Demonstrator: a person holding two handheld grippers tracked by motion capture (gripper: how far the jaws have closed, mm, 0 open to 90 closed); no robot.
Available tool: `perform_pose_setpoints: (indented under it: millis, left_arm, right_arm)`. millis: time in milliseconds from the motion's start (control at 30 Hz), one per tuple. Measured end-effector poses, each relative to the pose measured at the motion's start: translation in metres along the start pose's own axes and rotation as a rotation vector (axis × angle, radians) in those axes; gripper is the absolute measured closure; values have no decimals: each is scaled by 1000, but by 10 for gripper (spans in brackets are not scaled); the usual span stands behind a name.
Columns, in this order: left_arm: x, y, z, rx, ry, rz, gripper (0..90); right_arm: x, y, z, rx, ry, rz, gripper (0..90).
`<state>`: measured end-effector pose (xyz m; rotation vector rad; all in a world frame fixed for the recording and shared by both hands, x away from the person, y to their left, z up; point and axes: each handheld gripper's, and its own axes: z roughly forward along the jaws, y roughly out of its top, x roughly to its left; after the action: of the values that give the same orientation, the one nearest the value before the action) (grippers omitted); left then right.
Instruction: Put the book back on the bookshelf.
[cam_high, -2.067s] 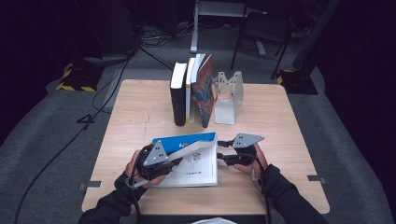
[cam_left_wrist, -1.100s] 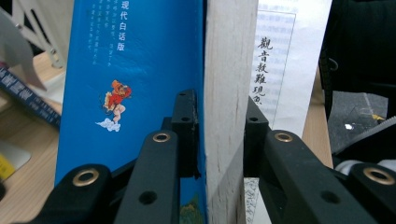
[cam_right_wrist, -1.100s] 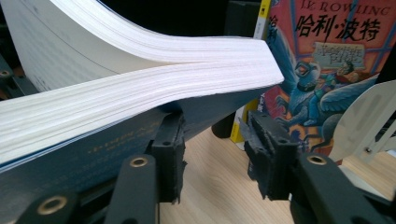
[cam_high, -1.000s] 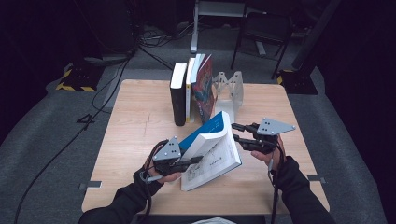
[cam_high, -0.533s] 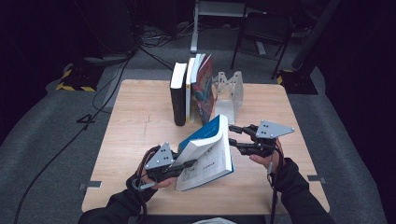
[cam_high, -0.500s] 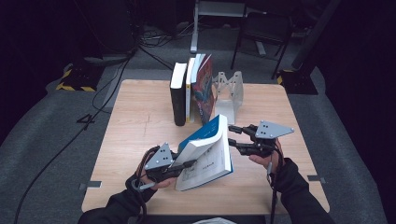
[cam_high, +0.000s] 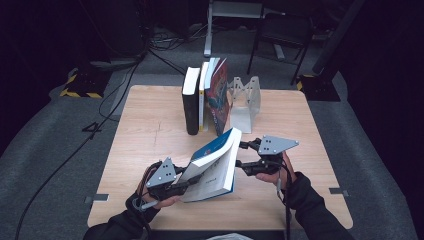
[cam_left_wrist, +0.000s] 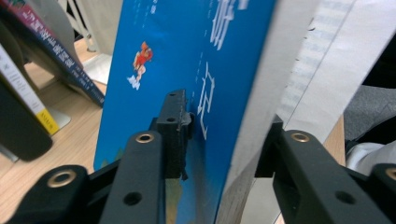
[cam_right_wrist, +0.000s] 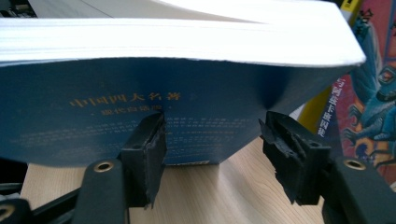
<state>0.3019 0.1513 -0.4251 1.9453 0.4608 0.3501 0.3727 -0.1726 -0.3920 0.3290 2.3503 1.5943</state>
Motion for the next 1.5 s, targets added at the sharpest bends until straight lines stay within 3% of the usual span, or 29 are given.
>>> perform_pose_setpoints:
  millis: [133, 333, 433, 567, 667, 867, 1033, 1133, 1200, 1500]
  left_arm:
    - [-2, -3, 1, 14, 8, -7, 601]
    - [4, -6, 3, 13, -9, -66, 597]
    - [11, -5, 5, 0, -41, -91, 648]
    - [18, -3, 16, -49, -117, -133, 687]
    - [18, 1, 22, -48, -132, -111, 689]
    - [19, 10, 42, -67, -203, -77, 685]
    - [22, 17, 57, -71, -220, -65, 686]
    - [26, 20, 65, -74, -214, -61, 694]
    - [29, 21, 68, -73, -207, -52, 694]
    - [25, 22, 64, -58, -152, -10, 652]
  right_arm:
    - [4, 1, 3, -10, -9, -2, 388]
    - [7, 0, 7, -41, -17, 26, 394]
    - [6, 0, 8, -48, -21, 28, 392]
    - [-1, -3, 3, -57, -11, 32, 402]
    - [-5, -4, -1, -55, -17, 39, 403]
    - [-16, -3, -16, -82, -11, 47, 439]
    - [-18, 0, -26, -97, -9, 37, 439]
    - [-18, 2, -29, -101, -18, 33, 432]
    - [-19, 3, -30, -91, -50, 29, 425]
    - [-13, -1, -26, -71, -96, 5, 388]
